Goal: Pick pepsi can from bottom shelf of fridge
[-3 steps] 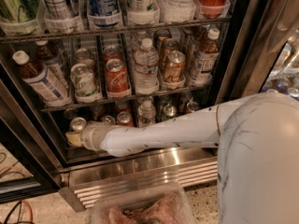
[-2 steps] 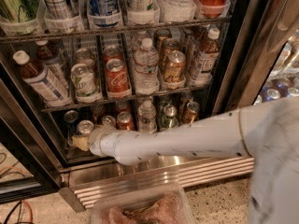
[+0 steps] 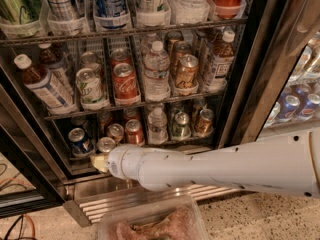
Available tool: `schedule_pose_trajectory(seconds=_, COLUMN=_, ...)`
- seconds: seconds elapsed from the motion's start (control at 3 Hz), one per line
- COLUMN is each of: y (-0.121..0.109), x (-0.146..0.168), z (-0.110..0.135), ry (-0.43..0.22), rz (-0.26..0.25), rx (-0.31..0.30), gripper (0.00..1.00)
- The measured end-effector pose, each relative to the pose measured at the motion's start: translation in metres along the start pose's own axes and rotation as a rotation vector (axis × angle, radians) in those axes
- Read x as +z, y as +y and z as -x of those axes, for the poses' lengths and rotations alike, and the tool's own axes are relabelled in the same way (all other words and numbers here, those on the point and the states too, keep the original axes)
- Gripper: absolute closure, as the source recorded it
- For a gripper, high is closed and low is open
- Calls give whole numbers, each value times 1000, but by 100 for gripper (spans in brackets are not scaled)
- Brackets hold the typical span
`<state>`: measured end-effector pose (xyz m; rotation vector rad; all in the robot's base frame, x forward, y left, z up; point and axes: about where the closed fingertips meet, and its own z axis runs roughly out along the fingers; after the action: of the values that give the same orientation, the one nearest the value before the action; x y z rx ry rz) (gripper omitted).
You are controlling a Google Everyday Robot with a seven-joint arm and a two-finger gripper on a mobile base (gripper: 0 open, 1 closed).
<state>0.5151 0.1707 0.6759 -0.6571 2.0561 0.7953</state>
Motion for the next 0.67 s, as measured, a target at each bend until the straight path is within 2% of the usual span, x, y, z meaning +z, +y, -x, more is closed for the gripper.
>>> schedule_pose_trajectory(seconds=0.33, y=0, x=2, z=1, ry=-2, rz=7, rx=-1, gripper=100)
schedule_pose_trajectory(seconds=0.67, y=15, x=-21, z=-10, ry=-14, rz=-17, rx=84, gripper=100)
